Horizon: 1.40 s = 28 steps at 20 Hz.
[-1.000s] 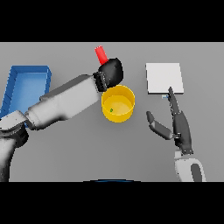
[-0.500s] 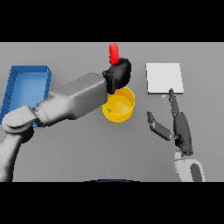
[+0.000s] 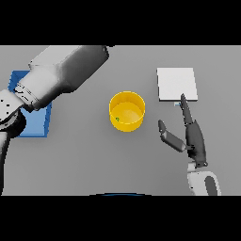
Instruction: Pick up the red beaker and tilt it to pour out 1 green nut into yellow bowl. Pick up the yellow bowl and place it on the metallic measuring scale.
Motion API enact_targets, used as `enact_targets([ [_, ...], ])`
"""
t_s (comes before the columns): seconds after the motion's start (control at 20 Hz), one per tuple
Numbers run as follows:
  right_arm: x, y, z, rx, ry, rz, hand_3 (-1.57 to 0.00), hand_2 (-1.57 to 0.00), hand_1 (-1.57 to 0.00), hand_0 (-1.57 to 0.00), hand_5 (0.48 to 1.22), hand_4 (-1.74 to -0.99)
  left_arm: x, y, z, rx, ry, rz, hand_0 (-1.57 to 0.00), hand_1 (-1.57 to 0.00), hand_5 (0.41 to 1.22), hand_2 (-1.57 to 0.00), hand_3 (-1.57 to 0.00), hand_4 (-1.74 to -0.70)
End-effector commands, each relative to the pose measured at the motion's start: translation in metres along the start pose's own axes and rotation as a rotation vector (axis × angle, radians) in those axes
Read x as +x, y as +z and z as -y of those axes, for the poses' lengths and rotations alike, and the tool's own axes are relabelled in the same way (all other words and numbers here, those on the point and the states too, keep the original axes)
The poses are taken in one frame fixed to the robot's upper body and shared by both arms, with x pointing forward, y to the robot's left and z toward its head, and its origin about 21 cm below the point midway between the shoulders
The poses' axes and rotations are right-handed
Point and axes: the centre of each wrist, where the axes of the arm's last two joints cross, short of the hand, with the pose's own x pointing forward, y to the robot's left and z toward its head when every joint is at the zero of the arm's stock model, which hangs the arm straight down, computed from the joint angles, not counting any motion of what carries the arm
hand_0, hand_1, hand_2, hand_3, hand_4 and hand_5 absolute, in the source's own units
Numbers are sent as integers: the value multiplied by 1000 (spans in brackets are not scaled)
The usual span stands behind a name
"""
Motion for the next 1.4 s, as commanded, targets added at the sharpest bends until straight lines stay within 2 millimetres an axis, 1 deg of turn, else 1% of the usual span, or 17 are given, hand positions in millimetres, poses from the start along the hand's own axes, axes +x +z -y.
enact_targets([
  [0.0,0,-2,-4,0,-4,-9,1,1,1,1,661,-1161,-19,2,2,-18,64,-47,-1571,-1571,1221,-1571,-1320,-1727],
  [0.05,0,0,-4,10,-18,4,1,1,1,1,661,-1160,-41,7,7,-14,157,-100,-1571,-1571,1221,-1571,-1370,-1727],
  [0.15,-1,-3,-2,5,-1,1,1,1,1,1,652,-1152,-74,19,25,-14,406,-218,-1571,-1571,1221,-1571,-1443,-1732],
  [0.2,0,-4,-3,-9,16,-8,1,1,1,1,641,-1146,-89,26,39,-23,560,-281,-1571,-1571,1221,-1571,-1468,-1734],
  [0.25,2,-6,-6,-8,41,-7,1,1,1,1,637,-1140,-101,35,58,-25,718,-355,-1571,-1571,1221,-1571,-1427,-1735],
  [0.35,1,-6,-9,-5,36,8,1,1,1,1,630,-1142,-116,51,90,-21,955,-472,-1571,-1571,1221,-1571,-1402,-1737],
  [0.4,1,-4,-10,5,5,6,1,1,1,1,625,-1129,-122,61,110,-23,1050,-540,-1571,-1571,1221,-1571,-1394,-1738],
  [0.45,0,-7,-8,5,-20,15,1,1,1,1,623,-1110,-123,71,132,-17,1151,-590,-1571,-1571,1221,-1571,-1430,-1739],
  [0.55,0,-9,-3,11,-63,21,1,1,1,1,625,-1083,-116,85,169,-20,1347,-698,-1571,-1571,1221,-1571,-1480,-1739],
  [0.6,-2,-8,-4,27,-59,19,1,1,1,1,631,-1081,-107,91,188,-35,1418,-755,-1571,-1571,1221,-1571,-1499,-1740],
  [0.7,-1,-7,0,37,-64,22,1,1,1,1,642,-1106,-87,107,227,-59,1528,-864,-1571,-1571,1221,-1571,-1525,-1740],
  [0.85,-3,-8,0,58,-70,21,1,1,1,1,663,-1148,-60,119,260,-157,1671,-1065,-1571,-1571,1221,-1571,-1547,-1741],
  [0.95,-3,-8,0,56,-54,26,1,1,1,1,672,-1165,-47,126,275,-171,1773,-1155,-1571,-1571,1221,-1571,-1556,-1741],
  [1.05,-1,-10,-1,63,-49,36,1,1,1,1,687,-1181,-32,132,287,-193,1846,-1199,-1571,-1571,1221,-1571,-1488,-1741],
  [1.2,-2,-9,-1,61,-25,36,1,1,1,1,704,-1192,5,132,301,-233,1944,-1259,-1571,-1571,1221,-1571,-1396,-1741],
  [1.25,1,-11,2,60,-24,36,1,1,1,1,703,-1194,14,134,305,-219,1969,-1271,-1571,-1571,1221,-1571,-1374,-1741],
  [1.35,-3,-12,-1,71,-26,25,1,1,1,1,709,-1202,35,141,313,-223,2014,-1298,-1571,-1571,1221,-1571,-1379,-1741],
])
